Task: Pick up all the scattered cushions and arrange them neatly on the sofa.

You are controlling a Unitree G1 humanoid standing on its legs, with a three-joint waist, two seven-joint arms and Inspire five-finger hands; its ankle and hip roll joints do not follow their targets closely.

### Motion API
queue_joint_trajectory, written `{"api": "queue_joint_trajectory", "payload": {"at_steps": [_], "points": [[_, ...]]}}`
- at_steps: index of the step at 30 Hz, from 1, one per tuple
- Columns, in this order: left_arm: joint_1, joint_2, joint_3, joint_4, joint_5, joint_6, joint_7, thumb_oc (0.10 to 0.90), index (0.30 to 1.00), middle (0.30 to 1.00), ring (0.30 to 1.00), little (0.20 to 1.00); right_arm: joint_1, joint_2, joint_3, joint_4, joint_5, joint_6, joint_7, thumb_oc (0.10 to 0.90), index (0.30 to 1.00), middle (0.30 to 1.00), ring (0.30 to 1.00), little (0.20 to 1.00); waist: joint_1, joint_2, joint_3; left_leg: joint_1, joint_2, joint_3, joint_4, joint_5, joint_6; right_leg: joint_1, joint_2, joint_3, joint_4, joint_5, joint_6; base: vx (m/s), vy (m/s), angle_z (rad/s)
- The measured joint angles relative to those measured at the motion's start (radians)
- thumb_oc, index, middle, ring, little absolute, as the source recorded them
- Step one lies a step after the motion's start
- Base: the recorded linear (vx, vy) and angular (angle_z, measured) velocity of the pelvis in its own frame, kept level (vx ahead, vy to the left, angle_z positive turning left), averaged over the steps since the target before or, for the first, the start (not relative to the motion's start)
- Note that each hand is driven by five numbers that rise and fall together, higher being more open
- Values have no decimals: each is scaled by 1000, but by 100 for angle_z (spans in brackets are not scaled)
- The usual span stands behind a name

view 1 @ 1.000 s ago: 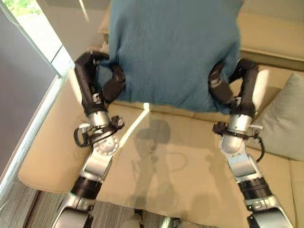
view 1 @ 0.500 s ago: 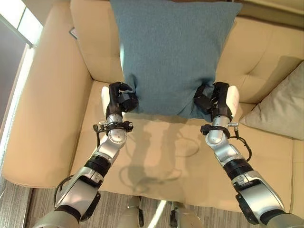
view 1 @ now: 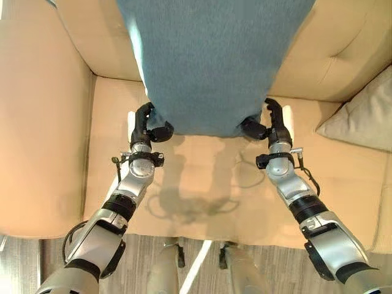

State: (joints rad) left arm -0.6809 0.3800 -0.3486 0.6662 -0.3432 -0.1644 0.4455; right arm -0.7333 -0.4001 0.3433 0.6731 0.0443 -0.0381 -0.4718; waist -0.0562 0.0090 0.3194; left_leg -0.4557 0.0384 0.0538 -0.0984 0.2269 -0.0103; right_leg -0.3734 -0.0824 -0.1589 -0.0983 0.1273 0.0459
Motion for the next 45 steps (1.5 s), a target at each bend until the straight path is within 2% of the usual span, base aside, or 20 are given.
{"api": "queue_joint_trajectory", "payload": {"at_steps": [1, 5, 6, 9, 14, 18, 21, 22, 25, 27, 32, 33, 34, 36, 37, 41, 42, 43, 44, 45], "points": [[12, -3, -4, -1, 0, 0, -2, 800, 900, 900, 900, 900, 19, -5, -4, -16, 0, 0, 2, 800, 900, 900, 900, 900, -16, 13, 3, 5, 3, -11, 5, -3, 2, 16, 4, -11, 0, -1, 1, 5, -18, -6], [100, -18, 9, -52, 0, -2, -30, 800, 900, 900, 900, 900, 112, -17, -78, -70, -30, -5, 8, 800, 900, 900, 900, 900, -18, 9, 3, 32, -4, -13, 6, -4, 2, 48, 5, -28, 6, -16, 20, 27, -11, 16], [148, -18, 44, -106, 0, -8, -40, 800, 900, 900, 900, 900, 151, -18, -117, -110, -40, -12, 10, 800, 900, 900, 900, 900, -12, 10, 2, 33, 4, -13, 5, -20, -11, 48, 10, -28, 6, -19, 22, 50, -15, 2], [207, -18, 89, -145, 0, -9, -50, 800, 900, 900, 900, 900, 231, -21, -173, -173, -59, -19, 24, 800, 900, 900, 900, 900, -12, 9, 2, 37, 7, -16, 5, -29, -19, 56, 16, -30, 6, -18, 22, 70, -16, 5], [399, -17, 248, -176, -9, -10, -78, 800, 900, 900, 900, 900, 468, -48, -273, -214, -83, -33, 58, 800, 900, 900, 900, 900, -15, 2, -6, 122, -2, -11, 5, -55, -15, 141, 6, -28, 6, -30, 36, 86, -10, -2], [548, 1, 322, -214, -8, -14, -104, 800, 900, 900, 900, 900, 633, -49, -338, -213, -101, -38, 104, 800, 900, 900, 900, 900, -14, -19, -32, 163, -3, -9, 5, -59, -14, 181, 5, -29, 6, -40, 38, 96, -12, 1], [647, -4, 336, -206, -8, -14, -125, 800, 900, 900, 900, 900, 723, -39, -355, -196, -104, -36, 128, 800, 900, 900, 900, 900, -14, -30, -58, 206, -3, -8, 5, -70, -13, 226, 4, -30, 6, -55, 44, 74, -31, 3], [698, -7, 345, -203, -8, -11, -143, 800, 900, 900, 900, 900, 740, -17, -356, -170, -103, -37, 145, 800, 900, 900, 900, 900, -17, -41, -76, 232, -3, -7, 5, -75, -15, 251, 4, -30, 5, -64, 40, 51, -29, 0], [769, -19, 348, -200, 1, -7, -175, 800, 900, 900, 900, 900, 777, 5, -355, -165, -103, -37, 177, 800, 900, 900, 900, 900, -14, -41, -99, 266, 1, -6, 5, -88, -24, 285, 7, -30, 5, -80, 37, 31, -43, -1], [834, -44, 348, -186, 17, -4, -200, 800, 900, 900, 900, 900, 807, 29, -351, -163, -99, -41, 206, 800, 900, 900, 900, 900, -14, -33, -144, 285, 4, -3, 4, -95, -27, 302, 8, -28, -2, -85, 38, 2, -50, -5], [899, -80, 322, -24, 79, 0, -243, 800, 900, 900, 900, 900, 851, 41, -310, -81, -100, -60, 247, 800, 900, 900, 900, 900, -10, -17, -223, 320, 5, 4, 4, -116, -32, 334, 8, -24, -2, -100, 49, -6, -63, -5], [910, -90, 312, 24, 93, 20, -251, 800, 900, 900, 900, 900, 865, 55, -308, -65, -99, -62, 259, 800, 900, 900, 900, 900, -10, -17, -228, 335, 5, 7, 4, -117, -31, 349, 9, -23, -2, -102, 48, -58, -127, -2], [921, -104, 311, 88, 112, 21, -261, 800, 900, 900, 900, 900, 872, 70, -308, -28, -98, -62, 263, 800, 900, 900, 900, 900, -10, -16, -231, 342, 7, 7, 4, -117, -31, 355, 11, -23, -2, -103, 47, -74, -121, 1], [884, -153, 309, 344, 122, 21, -264, 800, 900, 900, 900, 900, 873, 105, -294, 92, -71, -66, 272, 800, 900, 900, 900, 900, -12, -8, -248, 343, 12, -3, 5, -111, -32, 360, 18, -24, -2, -105, 45, -121, -110, 9], [873, -160, 306, 396, 136, 29, -264, 800, 900, 900, 900, 900, 876, 108, -283, 116, -62, -66, 273, 800, 900, 900, 900, 900, -10, -5, -250, 340, 13, -8, 5, -105, -32, 361, 21, -27, -2, -106, 42, -245, -92, 15], [862, -159, 270, 429, 172, 44, -264, 800, 900, 900, 900, 900, 864, 109, -255, 182, -52, -67, 273, 800, 900, 900, 900, 900, -4, 6, -242, 313, 22, -24, 24, -88, -46, 347, 34, -37, -1, -110, 33, -224, -49, 19], [822, -157, 270, 430, 191, 43, -263, 800, 900, 900, 900, 900, 832, 101, -244, 229, -38, -64, 272, 800, 900, 900, 900, 900, 0, 19, -228, 273, 30, -37, 41, -84, -71, 334, 35, -66, -2, -103, 2, -68, -6, 30], [809, -159, 270, 430, 192, 42, -264, 800, 900, 900, 900, 900, 825, 100, -244, 242, -37, -64, 271, 800, 900, 900, 900, 900, 7, 24, -222, 272, 35, -36, 42, -90, -79, 333, 40, -71, -2, -99, -5, -112, 13, 25], [794, -160, 270, 428, 200, 40, -264, 800, 900, 900, 900, 900, 810, 99, -242, 244, -36, -63, 271, 800, 900, 900, 900, 900, 14, 25, -220, 274, 35, -30, 41, -124, -92, 330, 43, -78, -2, -90, -25, -91, 33, -2], [779, -158, 272, 435, 201, 40, -264, 800, 900, 900, 900, 900, 803, 101, -239, 243, -34, -64, 271, 800, 900, 900, 900, 900, 12, -3, -208, 270, 22, -17, 81, -154, -106, 328, 16, -86, -2, -81, -44, -48, 33, -8]]}}
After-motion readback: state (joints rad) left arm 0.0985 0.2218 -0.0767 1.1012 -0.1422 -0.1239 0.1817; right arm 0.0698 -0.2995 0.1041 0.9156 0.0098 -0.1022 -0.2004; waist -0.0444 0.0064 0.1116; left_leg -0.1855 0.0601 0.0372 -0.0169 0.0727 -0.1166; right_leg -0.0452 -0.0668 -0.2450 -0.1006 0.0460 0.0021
